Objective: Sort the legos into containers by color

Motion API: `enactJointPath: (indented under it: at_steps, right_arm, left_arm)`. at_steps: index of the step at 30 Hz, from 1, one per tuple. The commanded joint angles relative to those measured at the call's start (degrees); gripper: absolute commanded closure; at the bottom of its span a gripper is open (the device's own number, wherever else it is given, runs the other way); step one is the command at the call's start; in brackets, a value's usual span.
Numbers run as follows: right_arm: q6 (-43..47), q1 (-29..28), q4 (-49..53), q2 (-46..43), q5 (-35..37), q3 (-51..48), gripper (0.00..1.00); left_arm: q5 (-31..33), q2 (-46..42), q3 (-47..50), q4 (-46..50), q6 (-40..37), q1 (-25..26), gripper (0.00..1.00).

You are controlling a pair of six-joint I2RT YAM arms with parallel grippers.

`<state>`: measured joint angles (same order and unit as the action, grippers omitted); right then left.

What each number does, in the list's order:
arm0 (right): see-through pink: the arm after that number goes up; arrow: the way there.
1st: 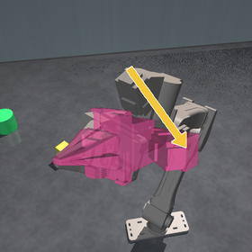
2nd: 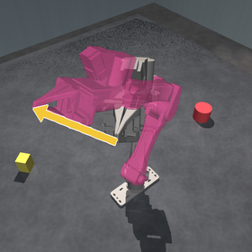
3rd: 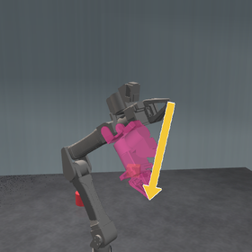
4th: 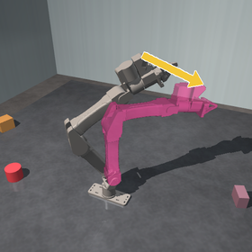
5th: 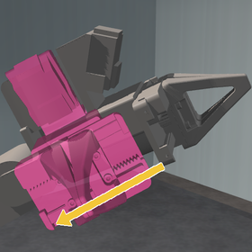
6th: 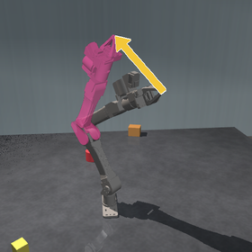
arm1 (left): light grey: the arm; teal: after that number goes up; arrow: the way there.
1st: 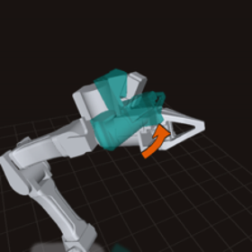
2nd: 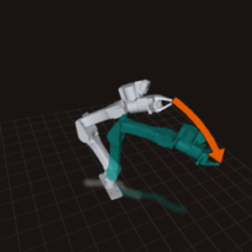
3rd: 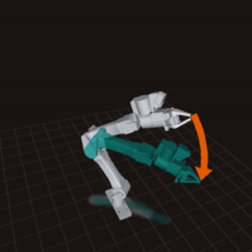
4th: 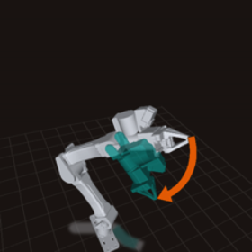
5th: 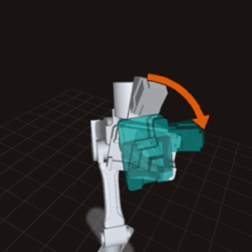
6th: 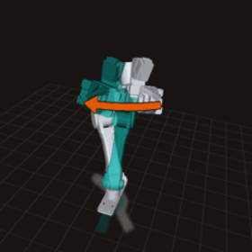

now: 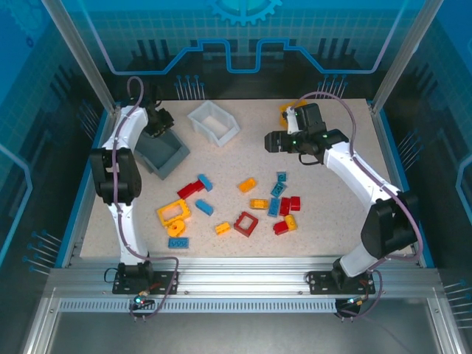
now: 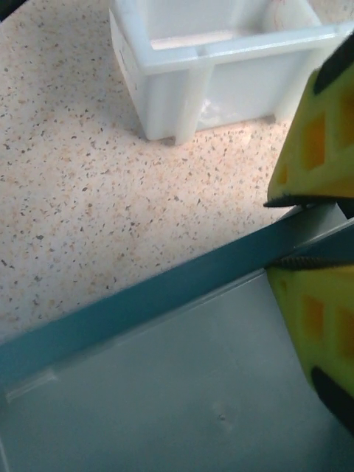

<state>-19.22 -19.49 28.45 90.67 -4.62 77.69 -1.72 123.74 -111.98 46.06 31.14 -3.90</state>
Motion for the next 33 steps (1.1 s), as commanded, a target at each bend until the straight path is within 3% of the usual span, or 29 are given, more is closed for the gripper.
enactJointPath:
  at_steps: [1,6,24,29,33]
  right_arm:
    - [0.2,1.1,-0.4,1.1,-1.3,1.8,0.21]
    - [0.2,1.7,-0.1,1.2,-1.2,2.2,0.21]
    - [1.5,4.4,-0.7,3.1,-1.3,2.6,0.21]
    - [1.9,4.6,-1.6,7.9,0.4,5.5,0.22]
    - [3.1,4.6,-1.1,15.0,2.0,11.2,0.25]
  left_arm:
    - [-4.6,-0.1,-0.1,-0.5,-3.0,0.7,0.85]
    - [-7.3,0.2,-0.2,-2.9,-6.0,3.3,1.00]
    - [-20.5,6.7,-5.2,-4.8,-16.6,11.8,1.00]
    - [-21.3,7.6,-5.6,-5.4,-18.1,15.5,1.00]
    - [-21.0,7.5,-5.5,-6.4,-14.4,17.2,1.00]
